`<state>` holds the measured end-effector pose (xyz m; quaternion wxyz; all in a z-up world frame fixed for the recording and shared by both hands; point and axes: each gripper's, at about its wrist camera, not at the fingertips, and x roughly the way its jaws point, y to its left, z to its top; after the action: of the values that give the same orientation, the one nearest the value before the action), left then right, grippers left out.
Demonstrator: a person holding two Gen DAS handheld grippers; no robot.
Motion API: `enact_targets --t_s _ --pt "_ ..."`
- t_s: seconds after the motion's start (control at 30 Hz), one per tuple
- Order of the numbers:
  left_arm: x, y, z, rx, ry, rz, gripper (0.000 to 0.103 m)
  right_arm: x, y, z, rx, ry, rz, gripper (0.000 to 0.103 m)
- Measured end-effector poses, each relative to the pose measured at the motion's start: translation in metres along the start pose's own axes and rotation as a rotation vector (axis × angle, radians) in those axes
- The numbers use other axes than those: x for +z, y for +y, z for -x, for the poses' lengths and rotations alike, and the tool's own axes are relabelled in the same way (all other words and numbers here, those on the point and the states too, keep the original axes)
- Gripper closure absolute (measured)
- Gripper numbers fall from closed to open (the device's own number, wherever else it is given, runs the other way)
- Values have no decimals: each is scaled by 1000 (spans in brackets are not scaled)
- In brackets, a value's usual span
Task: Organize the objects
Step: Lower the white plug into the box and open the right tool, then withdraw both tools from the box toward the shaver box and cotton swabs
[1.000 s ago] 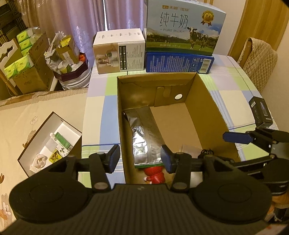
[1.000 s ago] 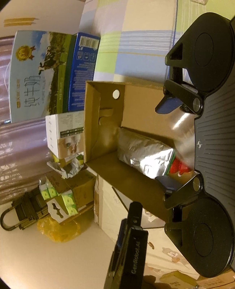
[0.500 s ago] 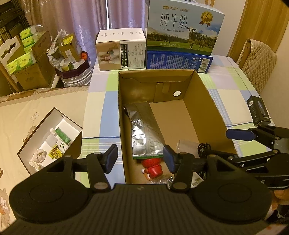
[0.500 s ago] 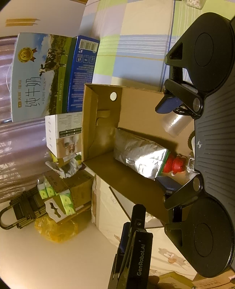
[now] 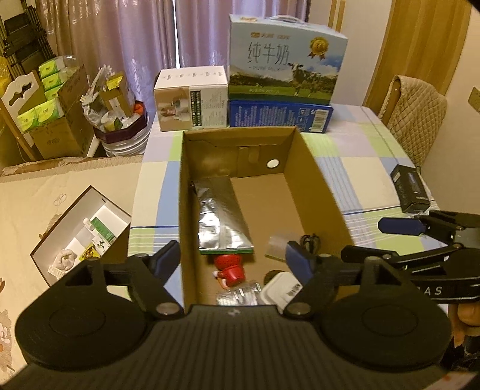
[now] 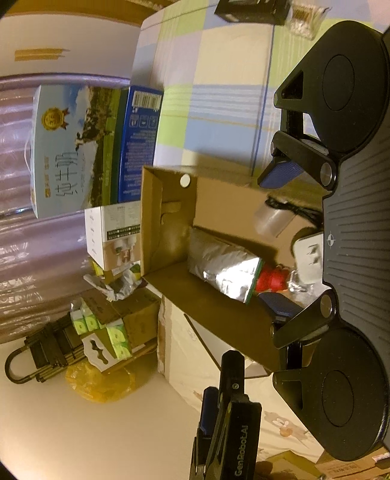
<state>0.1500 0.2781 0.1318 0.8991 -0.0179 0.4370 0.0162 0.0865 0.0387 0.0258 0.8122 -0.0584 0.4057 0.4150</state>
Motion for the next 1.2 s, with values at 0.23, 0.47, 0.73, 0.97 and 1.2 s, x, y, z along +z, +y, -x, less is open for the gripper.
enact_targets --t_s 0.23,0.47,0.73,0.97,1.2 --pt "-12 -37 21 -29 -58 -6 8 -21 -28 39 -45 -23 -36 30" --pt "-24 -88 28 -71 -95 -34 1 -43 -71 77 -113 -43 -103 30" --pt "-32 -145 26 -133 -109 -78 1 -72 -128 119 -197 -60 -173 30" --pt "-38 -188 10 -177 -89 -110 1 -92 -177 147 -265 -68 -248 30" --pt "-39 -217 -7 -196 -70 -140 1 -102 -208 162 -295 -67 -287 30"
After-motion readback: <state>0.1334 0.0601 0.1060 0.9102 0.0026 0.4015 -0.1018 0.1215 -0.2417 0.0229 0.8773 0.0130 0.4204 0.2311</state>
